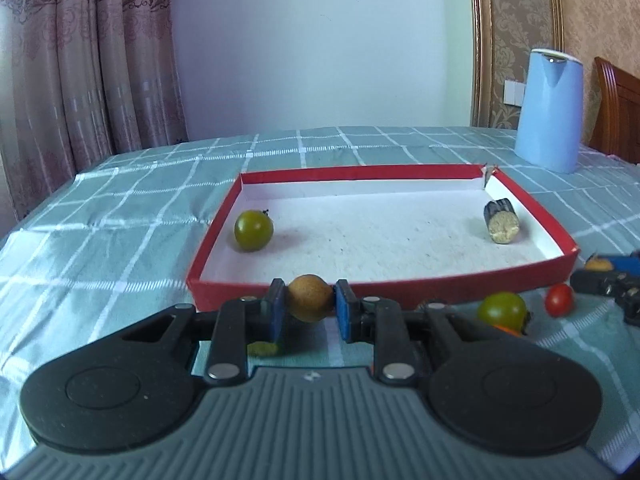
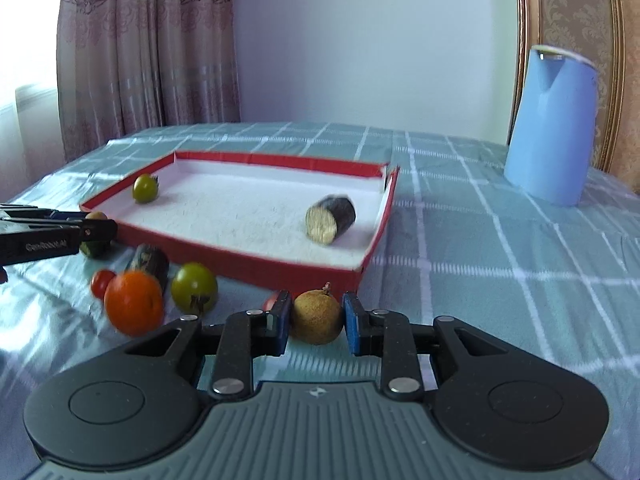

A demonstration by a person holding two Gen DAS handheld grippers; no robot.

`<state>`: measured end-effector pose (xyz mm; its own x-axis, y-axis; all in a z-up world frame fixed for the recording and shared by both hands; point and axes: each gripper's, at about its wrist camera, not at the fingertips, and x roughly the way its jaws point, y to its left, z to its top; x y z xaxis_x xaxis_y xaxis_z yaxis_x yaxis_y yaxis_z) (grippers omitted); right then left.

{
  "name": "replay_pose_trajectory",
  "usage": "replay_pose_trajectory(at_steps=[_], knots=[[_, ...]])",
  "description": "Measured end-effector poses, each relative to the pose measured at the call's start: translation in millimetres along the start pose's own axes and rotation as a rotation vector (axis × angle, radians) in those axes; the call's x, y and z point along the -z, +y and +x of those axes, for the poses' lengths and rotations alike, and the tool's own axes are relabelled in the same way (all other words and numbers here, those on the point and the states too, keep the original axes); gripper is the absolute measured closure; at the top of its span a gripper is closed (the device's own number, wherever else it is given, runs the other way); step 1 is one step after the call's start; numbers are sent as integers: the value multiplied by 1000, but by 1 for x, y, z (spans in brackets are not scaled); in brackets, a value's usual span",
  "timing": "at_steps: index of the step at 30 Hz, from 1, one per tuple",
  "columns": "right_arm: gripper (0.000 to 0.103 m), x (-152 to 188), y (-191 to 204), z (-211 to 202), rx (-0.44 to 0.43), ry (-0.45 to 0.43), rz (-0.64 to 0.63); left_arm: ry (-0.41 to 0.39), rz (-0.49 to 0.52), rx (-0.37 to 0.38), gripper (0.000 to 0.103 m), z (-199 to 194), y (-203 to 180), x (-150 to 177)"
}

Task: Organize fruits
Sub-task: 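Lower both longans into the red tray and open both grippers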

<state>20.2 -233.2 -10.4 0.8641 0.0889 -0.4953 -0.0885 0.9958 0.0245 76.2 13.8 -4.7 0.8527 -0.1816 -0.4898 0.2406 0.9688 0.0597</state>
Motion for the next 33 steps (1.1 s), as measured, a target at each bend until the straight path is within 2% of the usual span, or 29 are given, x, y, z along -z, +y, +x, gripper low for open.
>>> replay_pose_trajectory(at_steps=[5,10,16,22,26,33], knots=[[76,-27,10,14,5,-33,-24,5,13,-12,79,10,-2,-12],[76,-49,23,35,23,-41,-64,1,-27,19,79,15,6,-21],[76,-63,37,69,25,23,-110,3,-5,7,79,33,1,-41],[76,-70,40,108,18,115,-91,83,-4,-4,79,77,-3,-53],[76,-71,38,120,14,144,-77,114,6,-37,79,98,-4,-54],[76,-70,39,131,4,171,-69,146,-13,-35,78,110,1,-54]])
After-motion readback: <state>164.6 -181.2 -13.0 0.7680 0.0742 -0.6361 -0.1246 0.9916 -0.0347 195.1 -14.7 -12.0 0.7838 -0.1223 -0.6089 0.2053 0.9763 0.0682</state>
